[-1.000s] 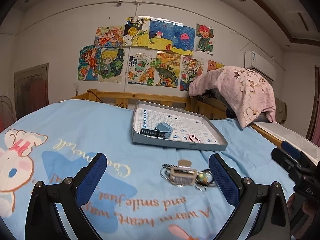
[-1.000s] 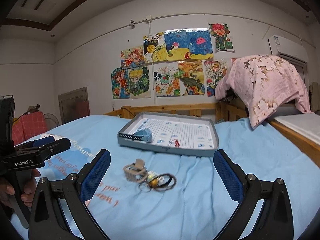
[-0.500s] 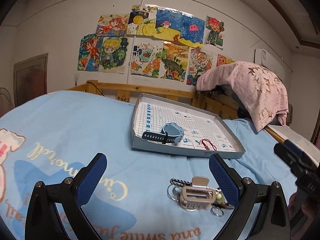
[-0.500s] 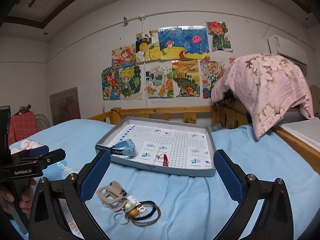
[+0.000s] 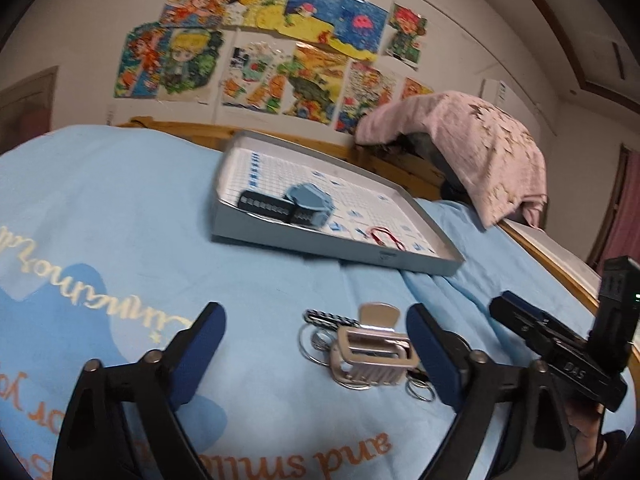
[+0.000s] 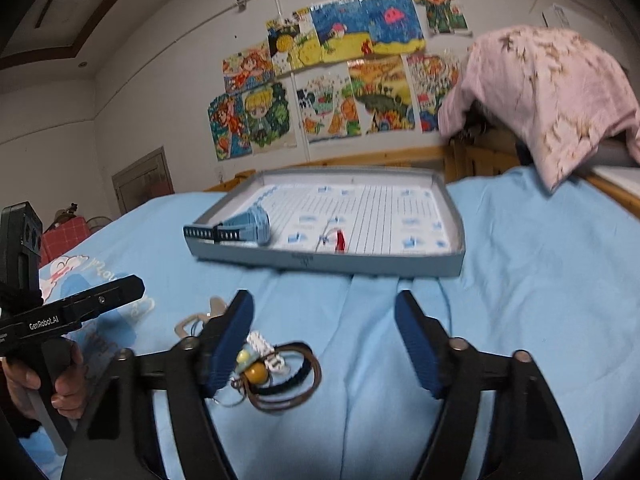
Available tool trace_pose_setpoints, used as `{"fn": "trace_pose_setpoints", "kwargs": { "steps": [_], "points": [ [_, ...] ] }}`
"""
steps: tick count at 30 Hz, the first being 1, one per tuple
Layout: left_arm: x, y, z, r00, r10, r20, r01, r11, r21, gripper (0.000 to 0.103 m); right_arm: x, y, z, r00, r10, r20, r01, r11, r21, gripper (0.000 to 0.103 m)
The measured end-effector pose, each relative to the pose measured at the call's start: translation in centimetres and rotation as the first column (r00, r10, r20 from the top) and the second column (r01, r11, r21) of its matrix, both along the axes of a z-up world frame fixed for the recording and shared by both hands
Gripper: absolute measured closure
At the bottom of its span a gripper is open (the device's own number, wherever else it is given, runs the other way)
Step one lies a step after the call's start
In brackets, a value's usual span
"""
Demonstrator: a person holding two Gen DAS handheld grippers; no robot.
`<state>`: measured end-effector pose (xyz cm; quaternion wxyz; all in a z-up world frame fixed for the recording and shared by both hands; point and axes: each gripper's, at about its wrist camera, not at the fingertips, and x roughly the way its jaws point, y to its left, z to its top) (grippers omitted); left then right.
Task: Organize jewelry
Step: 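Grasp the beige clip keychain with the left tool while the right tool grasps the beaded cord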
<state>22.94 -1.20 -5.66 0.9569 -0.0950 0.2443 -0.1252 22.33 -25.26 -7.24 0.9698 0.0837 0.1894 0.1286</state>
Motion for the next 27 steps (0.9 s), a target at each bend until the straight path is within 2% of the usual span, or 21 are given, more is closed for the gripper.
{"fn": "trace_pose_setpoints", "kwargs": {
  "steps": [3,4,5,8,9,11,14,17,27],
  "points": [
    [0.9,-0.1,-0.4,0.998,-0.043,-0.039,0.043,0.999,-0.024,0.035,0.4,0.0,-0.6,0.999,0.018,-0.028,-0.018,1.000,0.009,0.042],
    [1.3,-0.2,-0.6,0.996,-0.061,-0.059,0.059,0.998,-0.034,0.038,0.5,0.0,-0.7,0.999,0.023,-0.034,-0.023,1.000,0.012,0.045],
    [1.7,-0.2,-0.8,0.994,-0.078,-0.074,0.075,0.996,-0.045,0.045,0.6,0.0,-0.9,0.999,0.028,-0.038,-0.027,1.000,0.014,0.051],
    [2.8,-0.4,-1.6,0.985,-0.112,-0.131,0.103,0.992,-0.075,0.056,0.9,0.2,-1.2,0.998,0.036,-0.061,-0.035,0.999,0.015,0.054],
    [3.1,-0.4,-1.9,0.982,-0.119,-0.149,0.107,0.990,-0.087,0.060,0.9,0.2,-1.3,0.997,0.037,-0.065,-0.036,0.999,0.014,0.058],
    [3.5,-0.4,-2.3,0.978,-0.125,-0.169,0.110,0.989,-0.100,0.060,1.1,0.3,-1.5,0.996,0.043,-0.076,-0.043,0.999,0.014,0.064],
    [3.8,-0.4,-2.7,0.973,-0.137,-0.186,0.117,0.987,-0.114,0.060,1.4,0.4,-1.8,0.994,0.052,-0.094,-0.051,0.999,0.013,0.064],
    [4.0,-0.6,-3.0,0.969,-0.148,-0.198,0.127,0.985,-0.116,0.061,1.4,0.5,-2.0,0.993,0.059,-0.105,-0.057,0.998,0.017,0.069],
    [4.4,-0.4,-3.9,0.964,-0.153,-0.219,0.125,0.983,-0.135,0.063,1.6,0.9,-2.8,0.987,0.074,-0.143,-0.073,0.997,0.008,0.069]
  ]
}}
